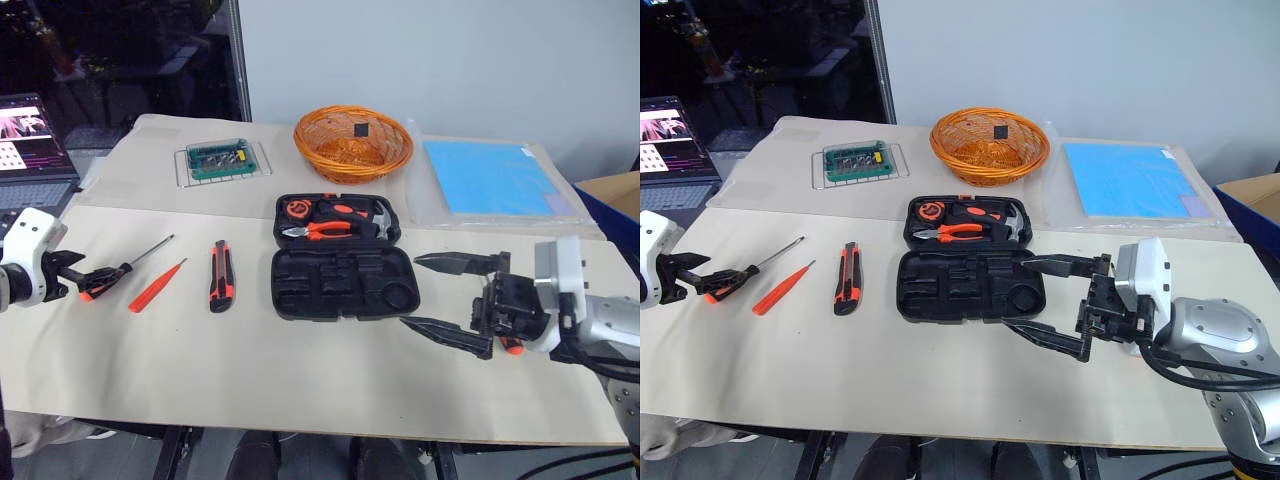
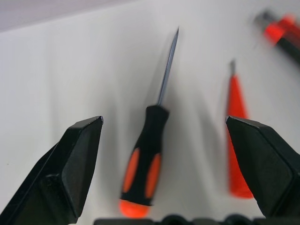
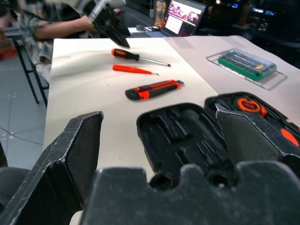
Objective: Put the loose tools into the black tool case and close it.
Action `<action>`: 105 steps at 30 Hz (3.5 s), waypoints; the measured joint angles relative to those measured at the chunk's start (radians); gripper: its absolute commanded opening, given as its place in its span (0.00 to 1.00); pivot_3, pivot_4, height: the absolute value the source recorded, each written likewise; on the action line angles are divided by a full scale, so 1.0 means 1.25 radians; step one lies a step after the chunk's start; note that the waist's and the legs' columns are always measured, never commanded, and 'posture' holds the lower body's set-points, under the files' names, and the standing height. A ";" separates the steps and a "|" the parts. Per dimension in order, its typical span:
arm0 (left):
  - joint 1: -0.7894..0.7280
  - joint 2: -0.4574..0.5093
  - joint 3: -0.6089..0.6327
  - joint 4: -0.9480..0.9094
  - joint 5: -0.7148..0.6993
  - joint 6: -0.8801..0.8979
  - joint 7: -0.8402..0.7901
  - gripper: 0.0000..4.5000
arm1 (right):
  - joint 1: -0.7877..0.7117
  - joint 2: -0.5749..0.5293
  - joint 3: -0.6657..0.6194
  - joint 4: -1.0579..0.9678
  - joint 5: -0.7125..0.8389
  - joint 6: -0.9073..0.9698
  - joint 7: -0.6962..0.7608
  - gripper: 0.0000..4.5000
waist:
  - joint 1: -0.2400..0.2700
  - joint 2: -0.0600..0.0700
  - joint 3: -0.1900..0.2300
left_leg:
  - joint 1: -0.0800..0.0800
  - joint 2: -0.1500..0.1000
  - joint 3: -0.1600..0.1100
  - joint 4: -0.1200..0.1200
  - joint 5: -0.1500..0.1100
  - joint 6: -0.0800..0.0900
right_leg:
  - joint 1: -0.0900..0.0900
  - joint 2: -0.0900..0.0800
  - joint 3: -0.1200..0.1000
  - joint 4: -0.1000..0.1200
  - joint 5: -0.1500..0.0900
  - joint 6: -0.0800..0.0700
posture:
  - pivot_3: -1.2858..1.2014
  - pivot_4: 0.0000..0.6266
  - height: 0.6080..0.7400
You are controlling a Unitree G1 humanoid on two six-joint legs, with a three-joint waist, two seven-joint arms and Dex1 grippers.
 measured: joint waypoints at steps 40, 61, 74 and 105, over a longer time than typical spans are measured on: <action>-0.429 -0.543 -0.434 -0.009 0.267 -0.115 -0.170 0.18 | 0.382 -0.028 -0.320 -0.136 -0.008 0.081 -0.129 1.00 | -0.006 -0.002 0.001 | 0.000 -0.003 -0.011 0.013 0.001 0.004 | 0.011 0.002 -0.001 0.003 0.002 0.006 | 0.52 0.24 1.00; -0.494 -0.600 -0.248 0.141 0.241 -0.163 -0.195 0.43 | 0.438 0.034 -0.319 -0.233 -0.012 0.080 -0.191 1.00 | -0.004 0.000 0.001 | -0.001 -0.012 -0.020 0.013 0.002 0.007 | 0.018 -0.001 0.000 0.001 -0.001 0.010 | 0.52 0.24 1.00; -0.183 -0.746 -0.133 -0.160 0.199 -0.015 0.223 0.04 | 0.396 0.027 -0.282 -0.196 -0.048 0.077 -0.211 1.00 | -0.002 0.003 -0.001 | 0.000 -0.013 -0.022 0.014 0.002 0.008 | 0.020 -0.001 0.000 0.002 -0.001 0.011 | 0.52 0.24 1.00; 0.057 -0.410 -0.114 -0.934 -0.329 0.366 -0.106 0.97 | 0.074 -0.058 -0.067 0.205 -0.129 0.632 -0.555 0.88 | -0.015 0.009 -0.003 | 0.009 -0.015 -0.021 0.010 0.001 0.008 | 0.029 -0.001 0.004 -0.001 -0.010 0.007 | 0.52 0.24 1.00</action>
